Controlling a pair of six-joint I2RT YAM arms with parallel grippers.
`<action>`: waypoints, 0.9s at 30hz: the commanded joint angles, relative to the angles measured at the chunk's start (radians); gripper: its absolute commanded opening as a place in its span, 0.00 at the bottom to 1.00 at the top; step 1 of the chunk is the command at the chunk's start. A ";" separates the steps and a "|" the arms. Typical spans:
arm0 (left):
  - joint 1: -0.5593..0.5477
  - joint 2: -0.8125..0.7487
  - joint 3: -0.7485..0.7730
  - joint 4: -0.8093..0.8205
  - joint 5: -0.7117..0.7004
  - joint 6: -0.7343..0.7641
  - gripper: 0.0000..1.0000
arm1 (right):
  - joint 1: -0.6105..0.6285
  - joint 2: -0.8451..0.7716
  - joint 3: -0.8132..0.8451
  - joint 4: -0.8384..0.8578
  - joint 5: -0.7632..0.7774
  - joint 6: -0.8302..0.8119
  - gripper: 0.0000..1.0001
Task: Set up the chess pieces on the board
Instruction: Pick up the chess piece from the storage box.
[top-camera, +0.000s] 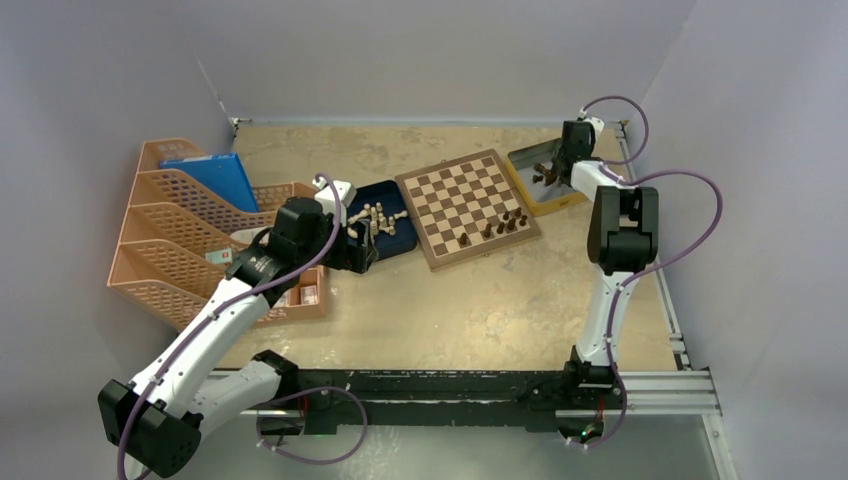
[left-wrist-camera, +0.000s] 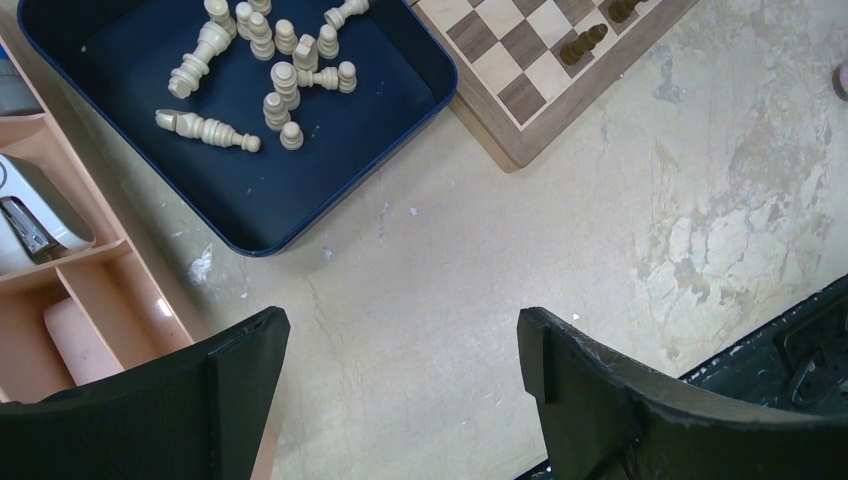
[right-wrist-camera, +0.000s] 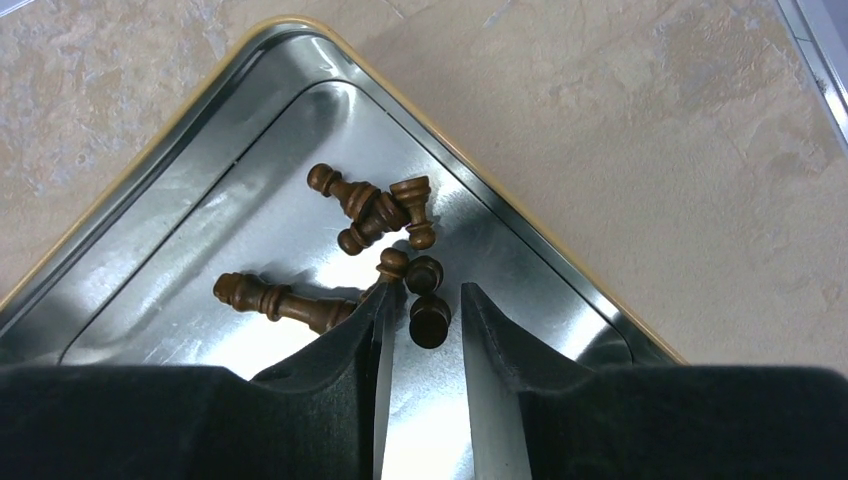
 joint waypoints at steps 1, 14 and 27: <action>-0.004 -0.011 0.021 0.031 -0.010 0.005 0.85 | 0.000 -0.007 0.004 0.021 -0.013 0.014 0.34; -0.004 -0.009 0.021 0.030 -0.013 0.004 0.85 | 0.000 0.004 0.007 0.008 -0.023 0.021 0.29; -0.004 -0.030 0.021 0.028 -0.011 0.004 0.84 | 0.000 -0.030 0.022 -0.027 0.054 0.030 0.17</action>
